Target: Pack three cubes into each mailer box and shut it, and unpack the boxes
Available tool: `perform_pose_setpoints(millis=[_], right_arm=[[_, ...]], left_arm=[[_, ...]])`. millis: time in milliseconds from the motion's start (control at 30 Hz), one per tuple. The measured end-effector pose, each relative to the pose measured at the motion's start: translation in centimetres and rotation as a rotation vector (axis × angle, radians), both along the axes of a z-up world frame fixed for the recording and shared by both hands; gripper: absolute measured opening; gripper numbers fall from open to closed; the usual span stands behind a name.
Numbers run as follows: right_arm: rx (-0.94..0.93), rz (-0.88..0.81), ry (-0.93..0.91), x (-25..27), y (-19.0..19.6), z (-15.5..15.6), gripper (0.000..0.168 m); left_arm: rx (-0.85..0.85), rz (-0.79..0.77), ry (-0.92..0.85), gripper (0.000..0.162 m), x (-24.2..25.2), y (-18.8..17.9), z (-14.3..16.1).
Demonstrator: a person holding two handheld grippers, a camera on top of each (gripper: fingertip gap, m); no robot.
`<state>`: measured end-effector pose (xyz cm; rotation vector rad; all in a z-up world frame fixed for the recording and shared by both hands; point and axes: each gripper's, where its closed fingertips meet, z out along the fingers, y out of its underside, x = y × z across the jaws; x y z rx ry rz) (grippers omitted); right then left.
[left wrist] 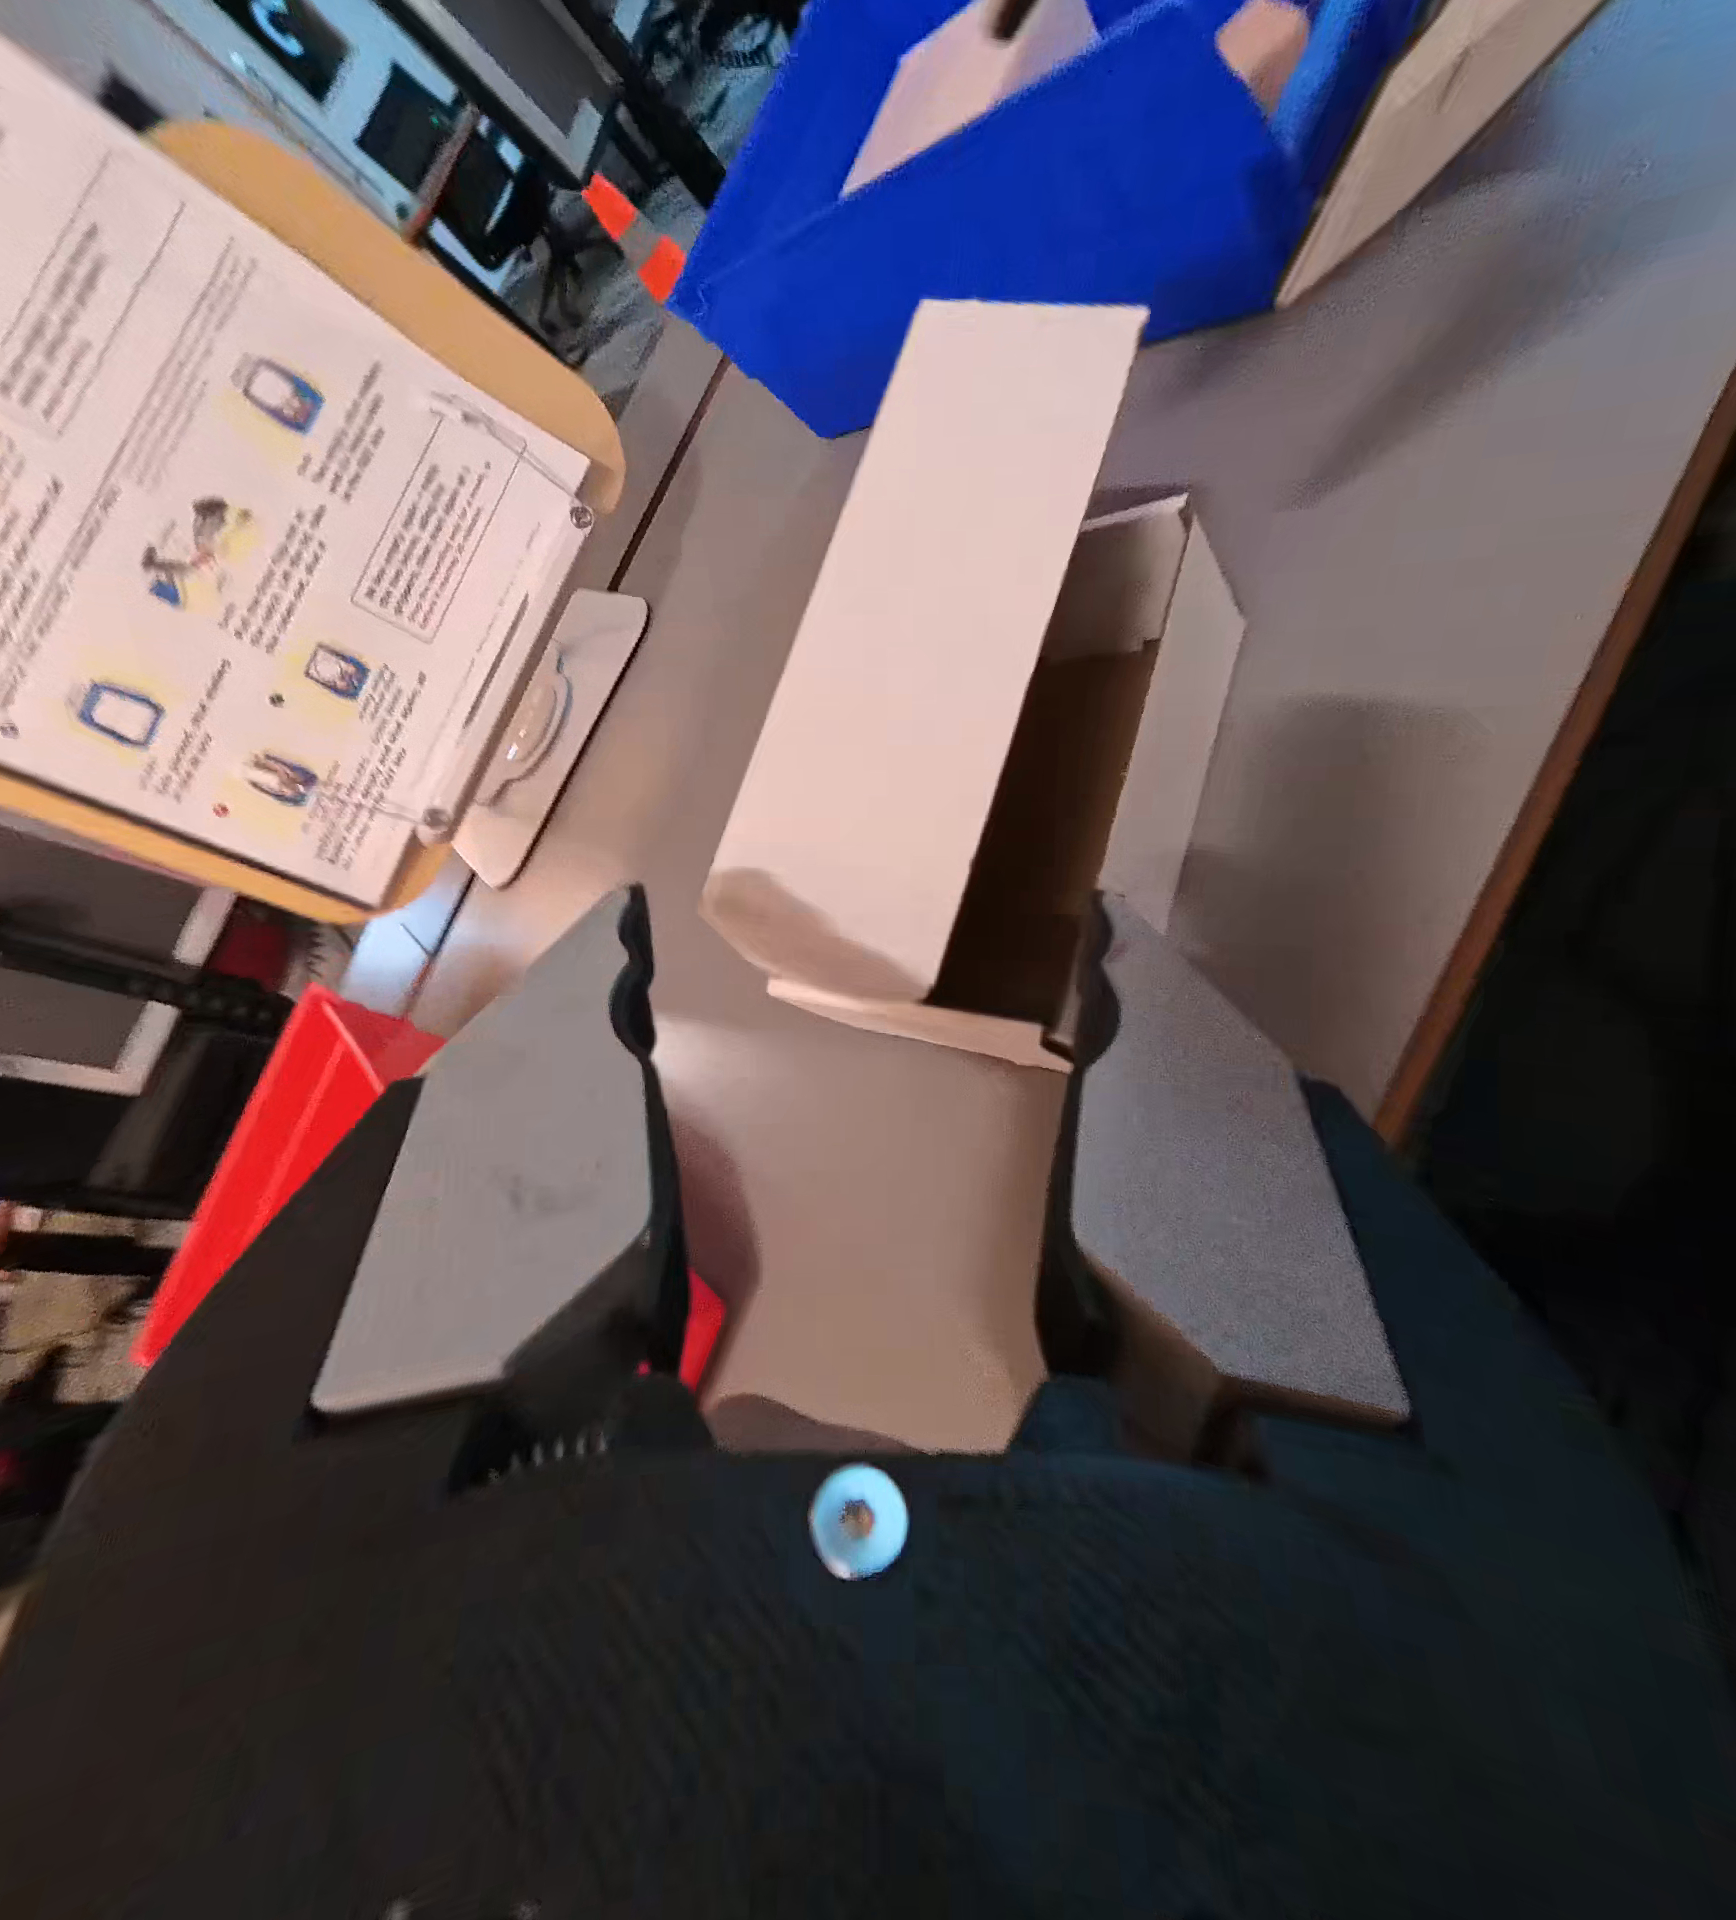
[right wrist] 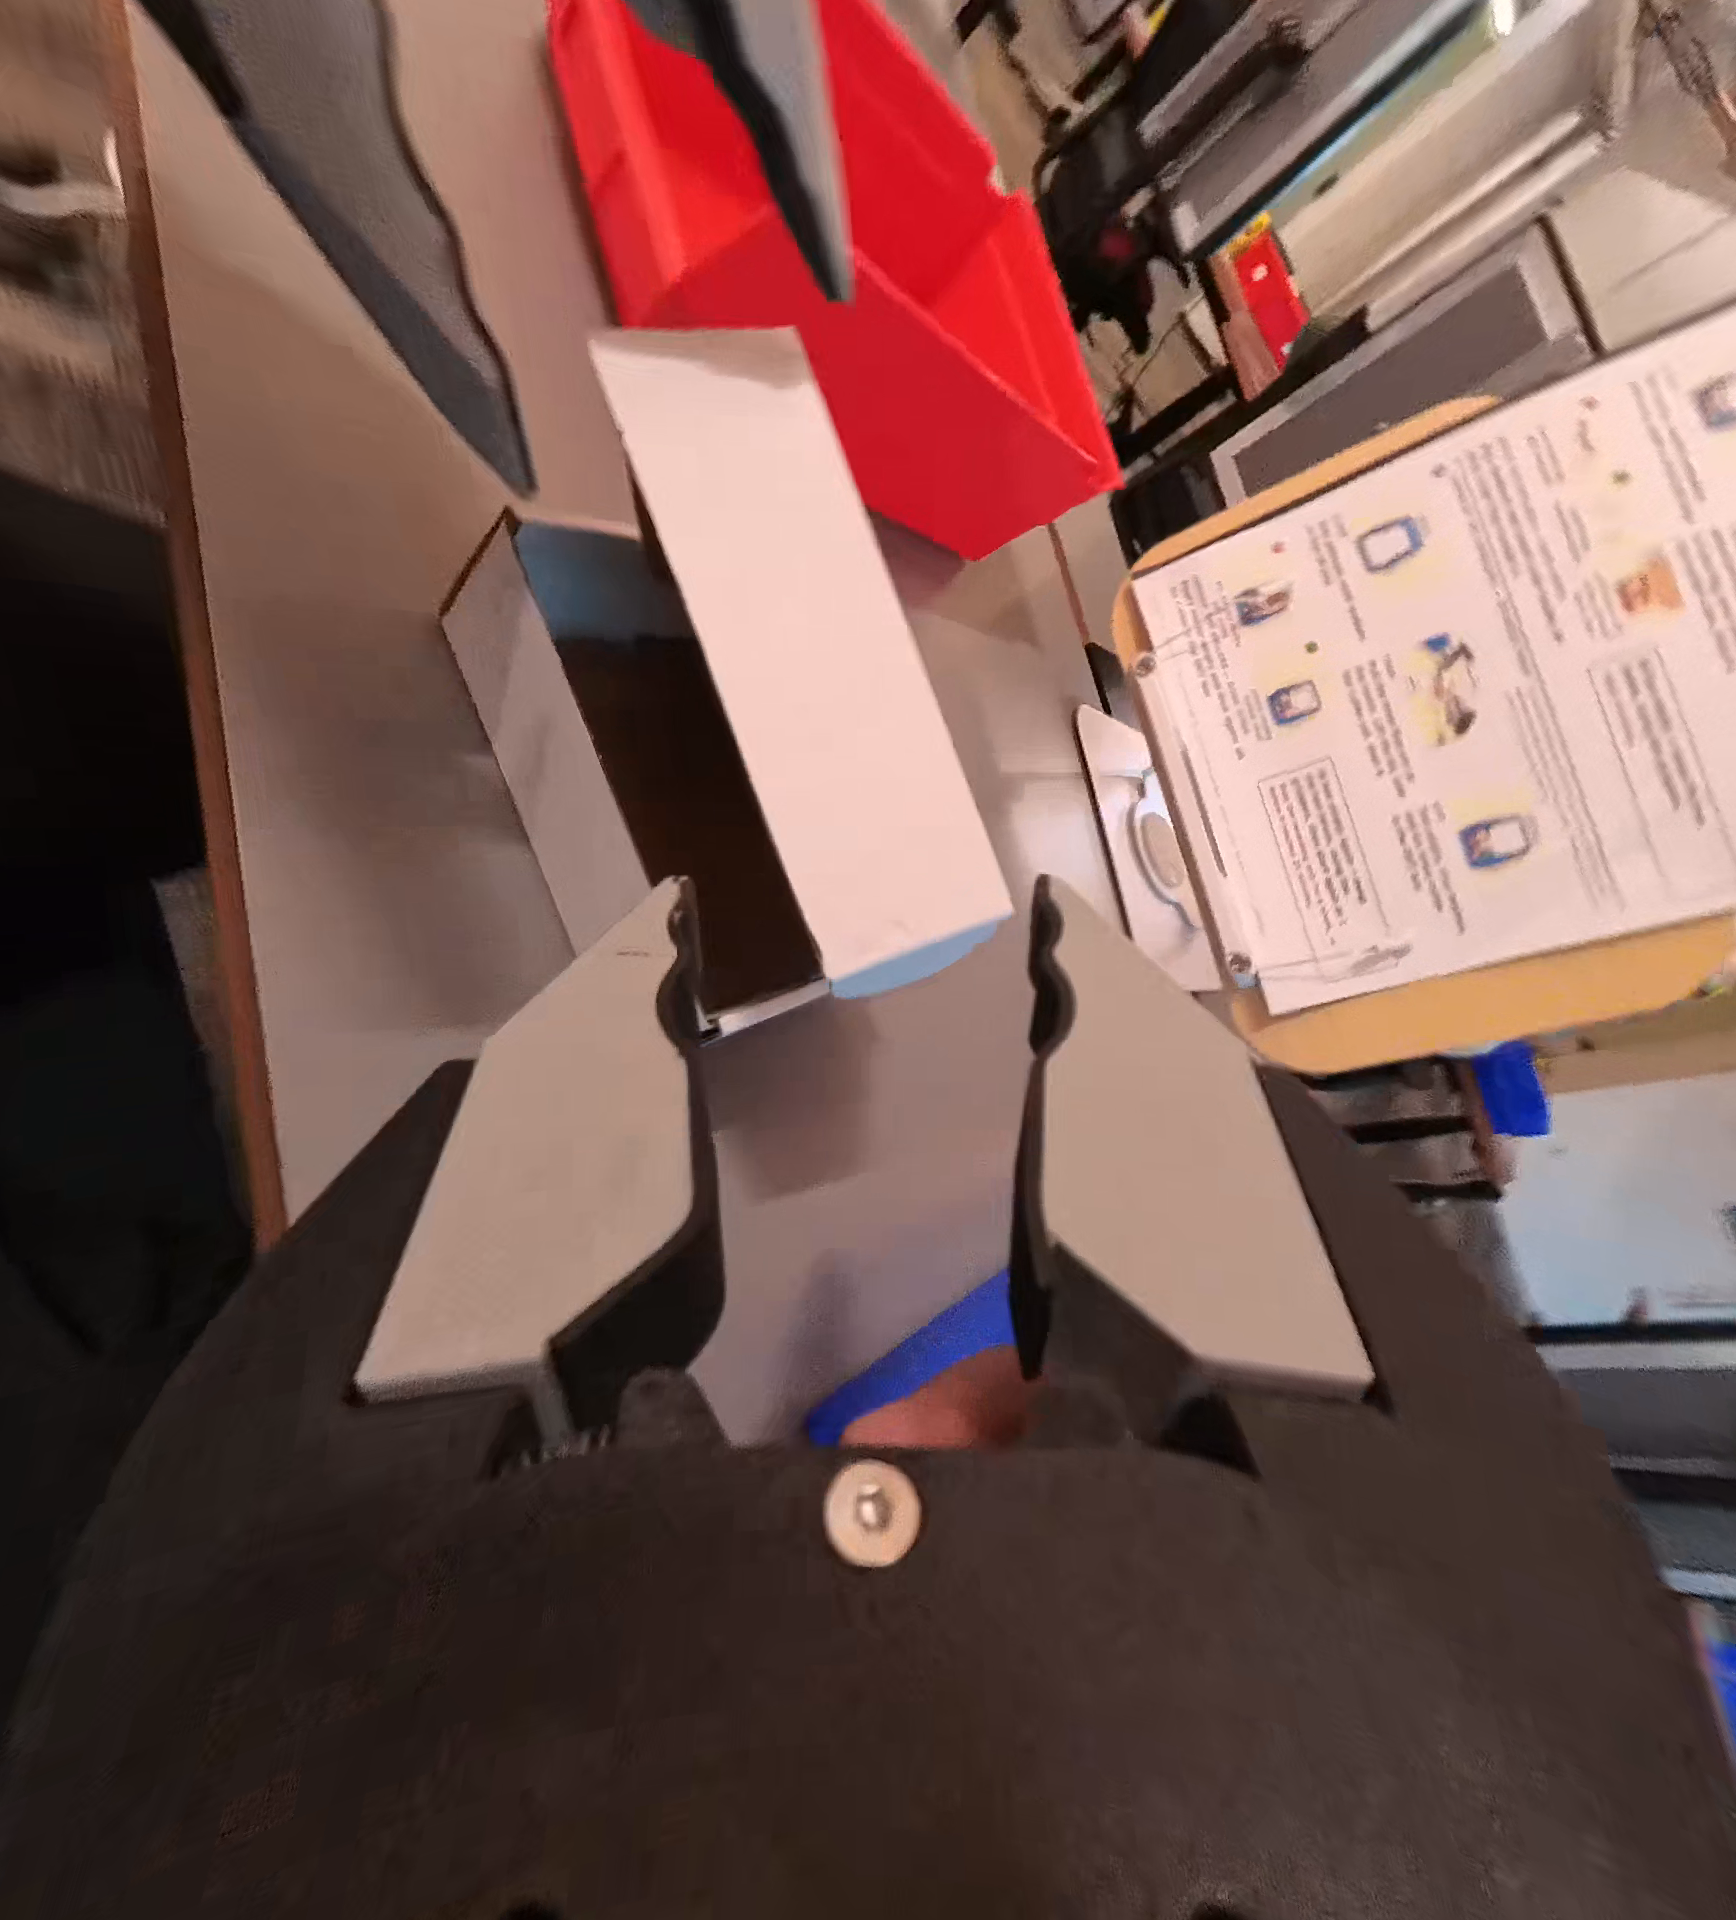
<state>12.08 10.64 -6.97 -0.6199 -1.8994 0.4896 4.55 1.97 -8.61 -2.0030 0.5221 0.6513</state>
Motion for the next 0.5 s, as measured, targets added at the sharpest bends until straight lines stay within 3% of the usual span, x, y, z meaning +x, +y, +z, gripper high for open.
perform_pose_setpoints(millis=[167,267,333,500], right_arm=[[0.159,0.002,-0.074,-3.3,0.1,-1.4,0.065],[0.181,0.038,-0.151,-4.0,0.1,-2.3,0.043],[0.167,0.073,-0.219,-3.7,-0.1,-2.9,0.038],[0.032,0.154,-0.389,-2.0,-1.4,-4.4,0.033]], left_arm=[[-0.119,-0.023,0.032,0.072,-0.6,2.3,-1.3],[-0.193,-0.014,-0.004,0.069,-1.5,2.7,-1.6],[-0.244,-0.056,-0.082,0.060,-0.9,2.5,-2.2],[-0.304,-0.119,-0.277,0.064,0.7,1.8,-3.5]])
